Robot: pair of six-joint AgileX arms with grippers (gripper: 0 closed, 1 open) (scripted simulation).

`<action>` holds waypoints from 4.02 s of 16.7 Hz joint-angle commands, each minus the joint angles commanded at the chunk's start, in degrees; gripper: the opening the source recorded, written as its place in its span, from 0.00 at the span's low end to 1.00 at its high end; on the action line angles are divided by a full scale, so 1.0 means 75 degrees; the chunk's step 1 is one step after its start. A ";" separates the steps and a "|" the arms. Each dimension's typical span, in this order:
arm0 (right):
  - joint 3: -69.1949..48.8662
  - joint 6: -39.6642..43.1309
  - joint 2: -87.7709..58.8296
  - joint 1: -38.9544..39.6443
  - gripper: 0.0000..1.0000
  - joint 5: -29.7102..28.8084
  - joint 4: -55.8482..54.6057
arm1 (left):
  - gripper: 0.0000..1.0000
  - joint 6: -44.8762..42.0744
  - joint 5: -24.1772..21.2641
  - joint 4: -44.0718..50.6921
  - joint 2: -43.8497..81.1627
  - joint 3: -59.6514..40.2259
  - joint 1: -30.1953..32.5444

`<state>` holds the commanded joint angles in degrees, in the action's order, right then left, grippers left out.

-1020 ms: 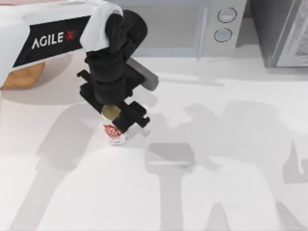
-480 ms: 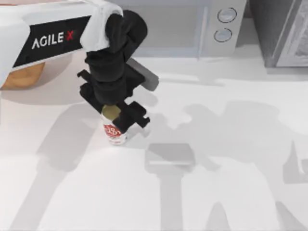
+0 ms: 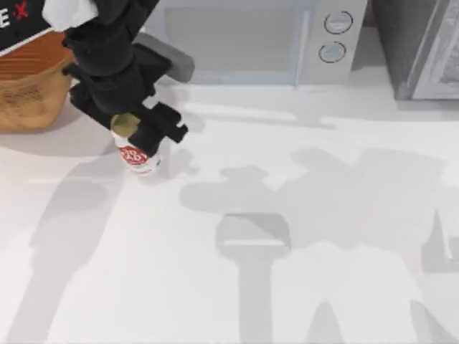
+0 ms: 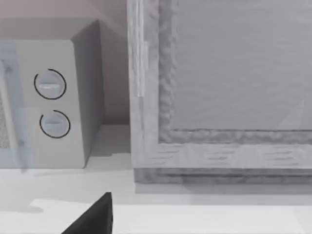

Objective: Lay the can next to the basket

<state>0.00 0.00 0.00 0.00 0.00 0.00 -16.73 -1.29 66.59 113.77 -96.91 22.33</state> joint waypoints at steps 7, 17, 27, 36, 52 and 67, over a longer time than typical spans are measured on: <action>0.0000 0.0000 0.0000 0.0000 1.00 0.0000 0.0000 | 0.00 0.1044 0.0061 -0.0207 -0.1060 0.1337 -0.2748; 0.0000 0.0000 0.0000 0.0000 1.00 0.0000 0.0000 | 0.00 0.1505 0.0178 -0.0906 -0.0569 0.2357 -0.3443; 0.0000 0.0000 0.0000 0.0000 1.00 0.0000 0.0000 | 0.00 0.1684 0.0381 -0.1066 -0.0123 0.3088 -0.2731; 0.0000 0.0000 0.0000 0.0000 1.00 0.0000 0.0000 | 0.00 0.1525 0.0174 -0.1150 -0.0482 0.2505 -0.3488; 0.0000 0.0000 0.0000 0.0000 1.00 0.0000 0.0000 | 0.98 0.1525 0.0174 -0.1150 -0.0482 0.2505 -0.3488; 0.0000 0.0000 0.0000 0.0000 1.00 0.0000 0.0000 | 1.00 0.1939 -0.0038 -0.0736 -0.0510 0.2544 -0.3415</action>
<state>0.00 0.00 0.00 0.00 0.00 0.00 -2.19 -1.57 61.07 109.94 -77.83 -3.28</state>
